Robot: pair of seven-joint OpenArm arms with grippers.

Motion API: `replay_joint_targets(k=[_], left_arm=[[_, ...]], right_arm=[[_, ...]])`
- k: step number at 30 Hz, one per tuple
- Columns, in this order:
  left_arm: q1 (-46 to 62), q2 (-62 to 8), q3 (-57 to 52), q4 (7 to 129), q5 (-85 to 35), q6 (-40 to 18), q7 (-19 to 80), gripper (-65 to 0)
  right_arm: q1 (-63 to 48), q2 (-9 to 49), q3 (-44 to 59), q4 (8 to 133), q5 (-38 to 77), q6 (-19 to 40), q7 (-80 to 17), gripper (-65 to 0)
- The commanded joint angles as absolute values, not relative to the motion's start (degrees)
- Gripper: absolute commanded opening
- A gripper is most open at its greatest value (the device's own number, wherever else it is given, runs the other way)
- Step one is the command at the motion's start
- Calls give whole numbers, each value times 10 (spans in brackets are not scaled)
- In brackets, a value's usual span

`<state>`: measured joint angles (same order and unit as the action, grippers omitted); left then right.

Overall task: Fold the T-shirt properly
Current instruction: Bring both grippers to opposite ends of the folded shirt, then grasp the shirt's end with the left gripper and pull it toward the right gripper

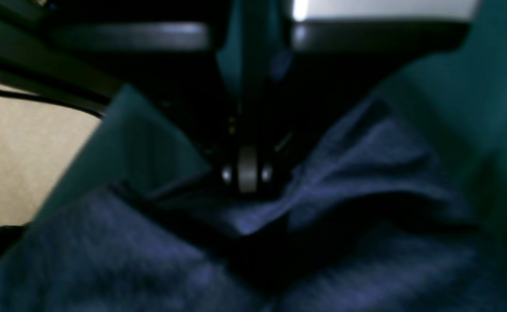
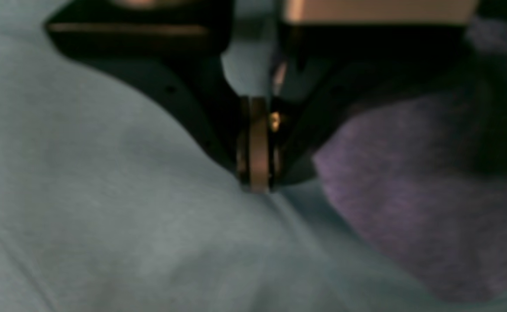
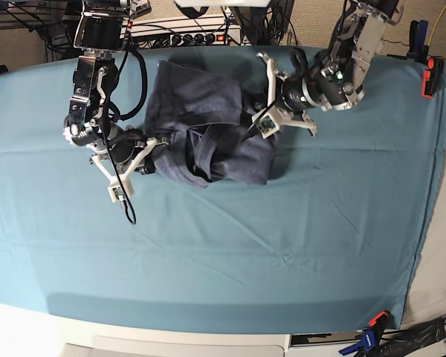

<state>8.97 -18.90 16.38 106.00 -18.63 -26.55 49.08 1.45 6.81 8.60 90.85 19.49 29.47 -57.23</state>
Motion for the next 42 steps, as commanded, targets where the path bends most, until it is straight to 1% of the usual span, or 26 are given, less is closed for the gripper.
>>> replay_joint_targets(k=[1,5,9,15,17,19,21,23,27,31,38,42], left_arm=[[77,-191,161,1068,-190,-263,480,-650],[51,-191,161,1067,-190,-263,479,-650],[9,-195,161,1067,-191,-261,479,-650],[-53,-229,161,1067,-192,-249,476,-650],[-57,-248,161,1067,-192,-227,487,-650],[-55,-268,161,1067,-197,-201,517,-650],[-45,-291,160,1068,-215,-188,545,-650],[-25,-312,155,1068,-237,-188,552,-650],[24,-332,134,1070,-284,-189,570,-650],[79,-332,116,1085,-292,-189,575,-650],[159,-330,115,1117,-293,-191,561,-650],[191,-298,115,1117,-292,-198,537,-650]], right_arm=[[25,73,87,918,214,302,-573,-650],[25,73,87,918,258,317,-603,-650],[25,73,87,918,288,317,-627,-650],[25,73,87,918,304,317,-650,-650],[25,73,87,918,304,318,-649,-650],[25,73,87,918,303,318,-649,-650],[25,73,87,918,303,318,-647,-650],[25,73,87,918,302,319,-646,-650],[25,73,87,918,300,319,-645,-650],[25,73,87,918,299,319,-645,-650],[25,73,87,918,300,319,-644,-650],[25,73,87,918,300,319,-640,-650]])
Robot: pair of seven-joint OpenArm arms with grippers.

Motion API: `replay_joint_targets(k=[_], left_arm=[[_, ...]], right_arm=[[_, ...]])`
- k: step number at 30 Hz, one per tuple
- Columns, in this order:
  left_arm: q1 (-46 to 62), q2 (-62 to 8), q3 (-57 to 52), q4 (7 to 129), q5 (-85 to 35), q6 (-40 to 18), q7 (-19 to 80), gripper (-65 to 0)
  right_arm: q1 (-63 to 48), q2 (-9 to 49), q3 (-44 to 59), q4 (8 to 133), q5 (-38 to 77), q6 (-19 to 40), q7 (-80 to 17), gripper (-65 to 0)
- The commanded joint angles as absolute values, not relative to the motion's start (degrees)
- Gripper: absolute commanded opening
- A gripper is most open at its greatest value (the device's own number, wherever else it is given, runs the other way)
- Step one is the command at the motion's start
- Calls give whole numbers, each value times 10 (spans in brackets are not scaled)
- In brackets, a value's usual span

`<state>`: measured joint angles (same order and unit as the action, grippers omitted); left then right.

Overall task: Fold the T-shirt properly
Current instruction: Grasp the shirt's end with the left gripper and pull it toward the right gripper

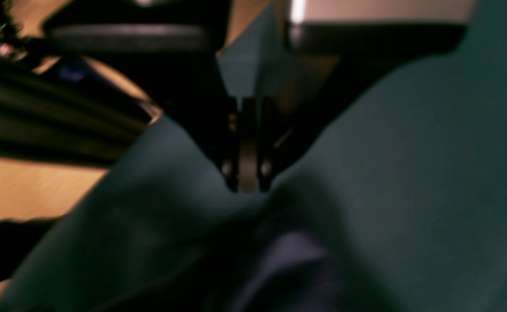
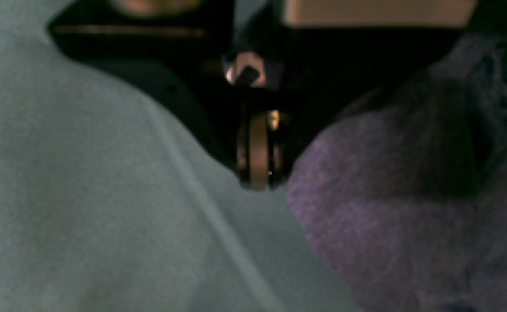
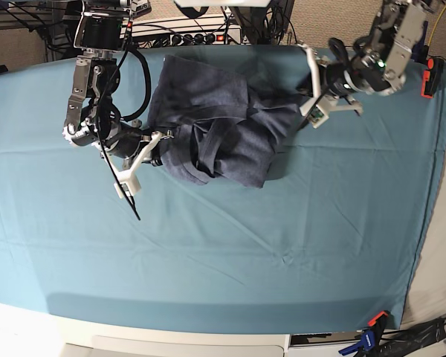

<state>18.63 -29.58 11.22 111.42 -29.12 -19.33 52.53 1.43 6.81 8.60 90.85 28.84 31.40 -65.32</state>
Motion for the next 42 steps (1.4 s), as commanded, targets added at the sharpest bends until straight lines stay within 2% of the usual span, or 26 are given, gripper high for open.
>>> replay_joint_targets(k=[1,9,15,24,35,42], left_arm=[[194,-286,115,1117,-291,-208,532,-650],[177,-214,115,1116,-231,-225,478,-650],[141,-211,115,1092,-214,-225,456,-650],[91,-211,166,974,-202,-225,435,-650],[-32,-211,201,969,-179,-203,437,-650],[-93,-211,201,967,-180,-203,436,-650]], right_arm=[[25,73,87,918,300,319,-639,-650],[25,73,87,918,300,319,-639,-650],[25,73,87,918,300,327,-639,-650],[25,73,87,918,305,335,-645,-650],[21,73,87,918,354,350,-692,-650],[-25,73,79,918,371,357,-702,-650]])
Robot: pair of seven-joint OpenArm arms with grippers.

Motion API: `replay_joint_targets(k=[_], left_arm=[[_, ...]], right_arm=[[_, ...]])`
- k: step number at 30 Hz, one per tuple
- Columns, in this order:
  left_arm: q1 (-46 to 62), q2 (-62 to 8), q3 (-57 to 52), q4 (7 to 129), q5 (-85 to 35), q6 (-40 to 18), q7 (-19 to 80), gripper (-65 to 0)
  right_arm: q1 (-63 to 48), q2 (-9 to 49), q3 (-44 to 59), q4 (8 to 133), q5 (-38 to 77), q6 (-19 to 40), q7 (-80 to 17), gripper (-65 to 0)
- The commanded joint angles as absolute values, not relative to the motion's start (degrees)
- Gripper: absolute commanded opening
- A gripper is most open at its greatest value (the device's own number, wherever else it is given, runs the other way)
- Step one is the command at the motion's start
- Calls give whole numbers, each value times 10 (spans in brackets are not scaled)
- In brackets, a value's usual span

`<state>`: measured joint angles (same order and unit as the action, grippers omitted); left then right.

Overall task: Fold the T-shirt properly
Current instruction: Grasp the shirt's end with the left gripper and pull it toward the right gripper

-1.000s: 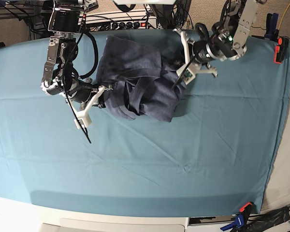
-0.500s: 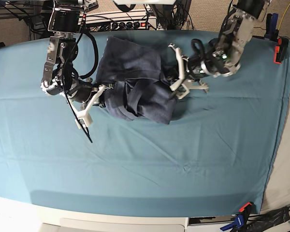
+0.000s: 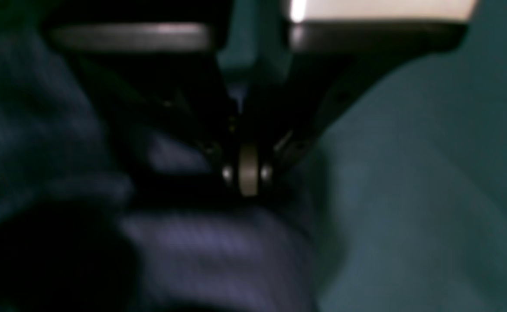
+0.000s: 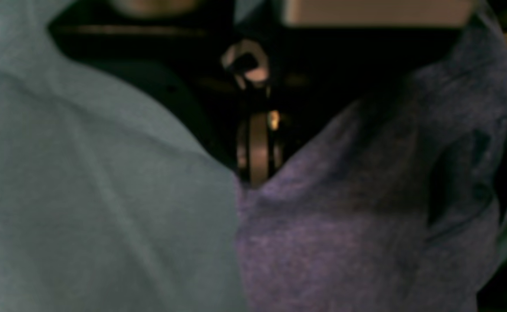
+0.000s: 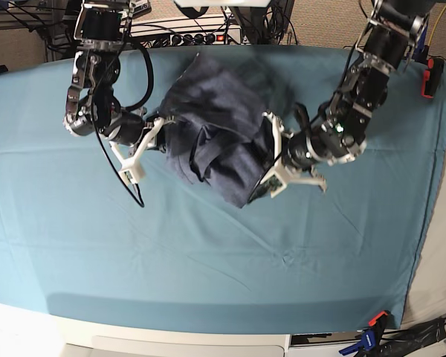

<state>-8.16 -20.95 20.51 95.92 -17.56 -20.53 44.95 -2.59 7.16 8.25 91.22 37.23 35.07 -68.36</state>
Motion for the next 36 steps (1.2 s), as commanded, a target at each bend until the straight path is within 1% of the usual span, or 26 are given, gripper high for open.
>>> replay_joint_targets(k=[1,5,10,12,16,17,19,22,25,28,36], left_arm=[[-101,-211,201,965,-180,-203,435,-650],[-125,-211,201,962,-180,-203,434,-650],[-142,-221,201,962,-179,-202,444,-650],[-145,-237,201,962,-179,-188,451,-650],[-143,-287,201,962,-180,-187,466,-650],[-142,-299,201,962,-180,-175,475,-650],[-141,-327,201,962,-188,-153,491,-650],[-137,-369,201,963,-218,-140,503,-650],[-124,-393,201,963,-221,-135,513,-650],[-98,-404,201,963,-220,-135,516,-650],[-10,-404,200,963,-221,-133,515,-650]], right_arm=[[-33,73,74,918,371,362,-702,-650],[-60,73,48,918,385,365,-701,-650],[-77,73,-11,918,386,365,-699,-650],[-78,73,-34,918,386,364,-699,-650],[-78,73,-65,918,385,364,-695,-650],[-78,73,-68,918,385,364,-693,-650],[-77,73,-67,918,385,364,-688,-650],[-78,73,-62,918,373,364,-686,-650],[-77,73,-51,918,355,364,-683,-650],[-78,73,-32,918,349,364,-678,-650],[-77,73,21,918,349,364,-670,-650]])
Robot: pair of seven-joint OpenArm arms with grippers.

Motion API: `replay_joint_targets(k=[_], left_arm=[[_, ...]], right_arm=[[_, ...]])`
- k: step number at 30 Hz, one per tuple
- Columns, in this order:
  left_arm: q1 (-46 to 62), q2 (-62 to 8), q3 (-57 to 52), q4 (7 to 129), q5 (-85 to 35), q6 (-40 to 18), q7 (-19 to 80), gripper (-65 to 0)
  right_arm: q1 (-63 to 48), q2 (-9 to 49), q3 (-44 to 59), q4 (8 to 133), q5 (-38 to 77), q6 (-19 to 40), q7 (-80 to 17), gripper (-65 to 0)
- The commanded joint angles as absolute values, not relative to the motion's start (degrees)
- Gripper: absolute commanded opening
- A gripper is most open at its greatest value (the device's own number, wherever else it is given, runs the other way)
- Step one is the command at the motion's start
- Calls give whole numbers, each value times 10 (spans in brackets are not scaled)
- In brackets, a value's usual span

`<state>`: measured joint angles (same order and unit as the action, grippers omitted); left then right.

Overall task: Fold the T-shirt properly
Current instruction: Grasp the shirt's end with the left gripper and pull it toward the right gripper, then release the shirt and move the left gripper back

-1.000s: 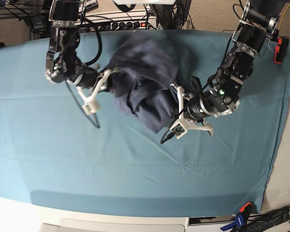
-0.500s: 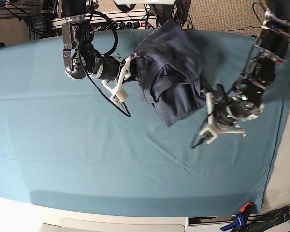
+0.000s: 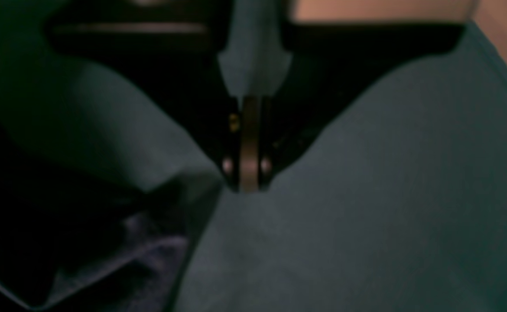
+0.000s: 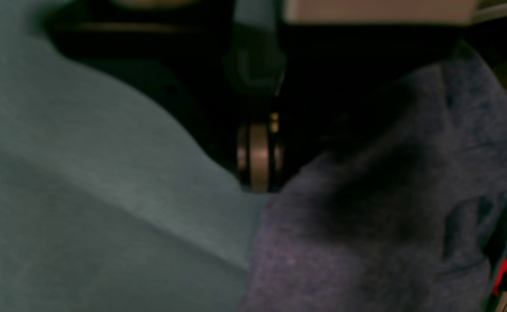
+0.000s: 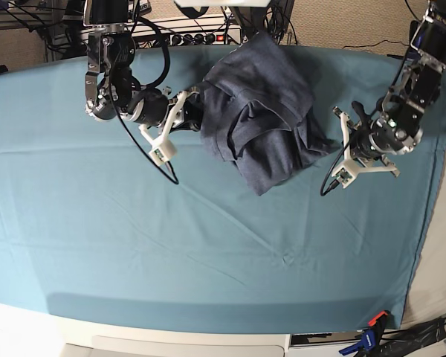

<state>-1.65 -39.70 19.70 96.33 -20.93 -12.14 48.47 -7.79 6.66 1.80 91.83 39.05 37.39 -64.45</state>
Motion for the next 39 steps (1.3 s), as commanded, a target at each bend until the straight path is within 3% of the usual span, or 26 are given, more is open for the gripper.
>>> replay_joint_targets(k=[1,14,23,30,39], left_arm=[[0,-403,200,964,-221,-133,514,-650],[86,-322,200,1029,-216,-133,515,-650],[86,-279,200,1047,-212,-134,512,-650],[80,-232,200,1046,-194,-147,451,-650],[19,-183,200,1046,-190,-157,449,-650]], right_arm=[[-77,73,23,918,349,364,-670,-650],[-77,73,23,918,349,364,-668,-650],[-77,73,23,918,349,364,-667,-650],[-78,73,23,918,351,364,-664,-650],[-79,73,23,918,394,365,-693,-650]])
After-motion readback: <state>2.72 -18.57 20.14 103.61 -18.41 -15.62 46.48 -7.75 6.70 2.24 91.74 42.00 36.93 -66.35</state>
